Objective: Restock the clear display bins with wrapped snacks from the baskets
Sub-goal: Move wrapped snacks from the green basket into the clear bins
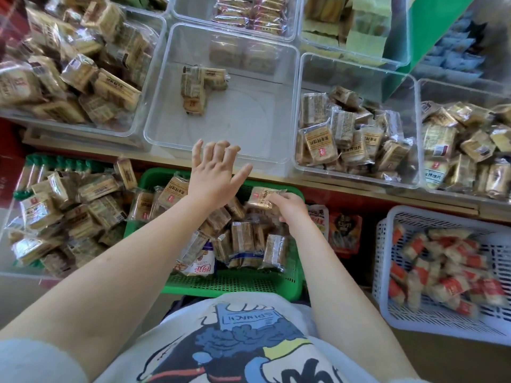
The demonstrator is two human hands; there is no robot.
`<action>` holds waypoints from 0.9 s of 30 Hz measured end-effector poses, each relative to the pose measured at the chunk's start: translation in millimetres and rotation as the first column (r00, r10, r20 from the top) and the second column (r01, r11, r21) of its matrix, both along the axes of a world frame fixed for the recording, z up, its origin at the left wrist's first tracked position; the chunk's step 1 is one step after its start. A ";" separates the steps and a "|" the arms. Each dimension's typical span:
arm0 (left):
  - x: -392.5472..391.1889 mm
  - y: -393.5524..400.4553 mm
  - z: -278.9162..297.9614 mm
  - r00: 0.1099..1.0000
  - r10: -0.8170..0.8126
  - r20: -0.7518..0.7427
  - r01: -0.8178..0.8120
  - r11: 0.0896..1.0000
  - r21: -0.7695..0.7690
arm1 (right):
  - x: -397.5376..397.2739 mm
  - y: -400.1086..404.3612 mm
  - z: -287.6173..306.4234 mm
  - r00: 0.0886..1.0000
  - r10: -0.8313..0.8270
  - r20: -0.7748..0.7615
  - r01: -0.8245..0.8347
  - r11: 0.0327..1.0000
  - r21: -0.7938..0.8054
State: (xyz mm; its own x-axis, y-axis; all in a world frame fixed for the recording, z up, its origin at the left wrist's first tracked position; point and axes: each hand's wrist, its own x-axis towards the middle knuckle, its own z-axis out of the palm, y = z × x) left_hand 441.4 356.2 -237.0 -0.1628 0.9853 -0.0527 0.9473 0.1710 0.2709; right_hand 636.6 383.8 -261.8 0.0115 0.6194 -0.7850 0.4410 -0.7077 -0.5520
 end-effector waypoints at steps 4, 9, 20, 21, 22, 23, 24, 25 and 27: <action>7.7 1.0 8.6 0.997 0.056 0.057 -0.054 0.998 -0.038 | 32.6 5.2 61.7 0.959 -0.006 -0.283 0.010 1.000 0.011; 5.4 1.1 11.9 0.998 0.031 0.050 -0.027 0.998 -0.065 | 56.4 36.0 122.3 0.858 -0.159 -0.488 0.283 0.940 0.191; 0.5 0.1 19.5 0.999 -0.026 0.022 0.029 0.993 -0.119 | 27.1 101.4 90.9 0.897 -0.440 -0.038 0.408 0.793 0.451; 0.7 1.1 20.6 0.999 -0.029 0.034 0.033 0.991 -0.128 | 25.8 97.1 94.4 0.891 -0.454 -0.010 0.403 0.779 0.480; 0.2 2.1 21.8 0.998 -0.034 0.050 0.040 0.990 -0.135 | 24.3 90.2 99.1 0.888 -0.459 0.009 0.387 0.760 0.522; -1.0 2.6 23.3 0.997 -0.042 0.070 0.051 0.989 -0.138 | 22.0 80.8 102.0 0.891 -0.453 0.010 0.366 0.733 0.573; -3.5 1.3 25.4 0.994 -0.047 0.099 0.059 0.991 -0.122 | 18.5 68.7 103.7 0.909 -0.416 -0.007 0.333 0.716 0.614; -6.6 -2.4 27.4 0.989 -0.043 0.140 0.052 0.997 -0.060 | 13.9 55.0 104.6 0.940 -0.341 -0.036 0.285 0.718 0.635; -12.8 -17.3 30.0 0.976 0.000 0.216 -0.036 0.986 0.164 | 2.5 25.9 102.0 0.992 -0.111 -0.060 0.125 0.786 0.606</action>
